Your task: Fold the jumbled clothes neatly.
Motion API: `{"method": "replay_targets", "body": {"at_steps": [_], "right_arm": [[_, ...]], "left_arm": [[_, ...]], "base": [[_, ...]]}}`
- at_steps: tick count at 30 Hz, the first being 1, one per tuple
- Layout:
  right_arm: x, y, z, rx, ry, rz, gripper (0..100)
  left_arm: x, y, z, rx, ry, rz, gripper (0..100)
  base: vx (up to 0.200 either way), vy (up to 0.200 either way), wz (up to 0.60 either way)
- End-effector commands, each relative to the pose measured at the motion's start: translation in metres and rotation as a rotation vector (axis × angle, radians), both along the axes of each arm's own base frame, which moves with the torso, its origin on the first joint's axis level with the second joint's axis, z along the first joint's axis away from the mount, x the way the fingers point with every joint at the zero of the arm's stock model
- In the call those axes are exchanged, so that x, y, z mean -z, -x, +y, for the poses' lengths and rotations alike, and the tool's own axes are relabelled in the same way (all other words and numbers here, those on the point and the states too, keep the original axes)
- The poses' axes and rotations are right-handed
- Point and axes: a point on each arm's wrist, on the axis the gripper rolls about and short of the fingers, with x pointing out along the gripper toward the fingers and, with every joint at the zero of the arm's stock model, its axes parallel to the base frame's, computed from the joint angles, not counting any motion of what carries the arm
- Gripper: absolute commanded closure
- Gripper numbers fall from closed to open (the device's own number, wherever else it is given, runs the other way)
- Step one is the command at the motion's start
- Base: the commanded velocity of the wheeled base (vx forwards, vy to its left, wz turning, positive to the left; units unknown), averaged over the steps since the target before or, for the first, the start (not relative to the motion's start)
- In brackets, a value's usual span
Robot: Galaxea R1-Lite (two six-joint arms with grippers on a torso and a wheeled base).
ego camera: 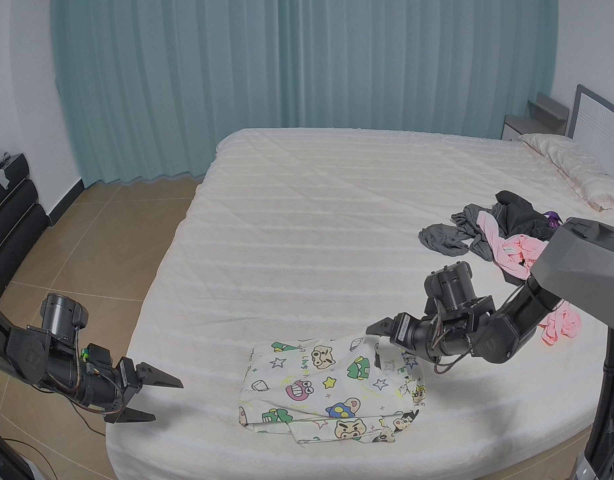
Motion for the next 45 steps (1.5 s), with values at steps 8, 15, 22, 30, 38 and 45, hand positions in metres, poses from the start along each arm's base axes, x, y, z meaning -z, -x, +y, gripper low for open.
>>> {"method": "replay_targets", "body": {"at_steps": [8, 15, 22, 30, 38, 45], "right_arm": [[0.004, 0.017, 0.013, -0.138, 0.015, -0.024, 0], [0.019, 0.010, 0.023, -0.159, 0.024, -0.011, 0], [0.027, 0.017, 0.025, -0.199, 0.048, 0.011, 0], [0.027, 0.022, 0.016, -0.194, 0.058, 0.023, 100], [0.015, 0.034, 0.004, -0.206, 0.017, 0.047, 100], [0.016, 0.042, -0.006, -0.198, 0.022, 0.075, 100]], "left_arm": [[-0.001, 0.000, 0.000, 0.000, 0.000, -0.003, 0], [0.000, 0.000, 0.000, 0.000, 0.000, -0.001, 0], [0.000, 0.000, 0.000, -0.001, 0.000, -0.001, 0], [0.000, 0.000, 0.000, -0.001, 0.000, 0.000, 0], [0.000, 0.000, 0.000, 0.000, 0.000, -0.001, 0], [-0.001, 0.000, 0.000, -0.001, 0.000, -0.003, 0]], "base": [[0.000, 0.000, 0.00], [0.000, 0.000, 0.00], [0.000, 0.000, 0.00], [0.000, 0.000, 0.00], [0.000, 0.000, 0.00], [0.000, 0.000, 0.00]]}}
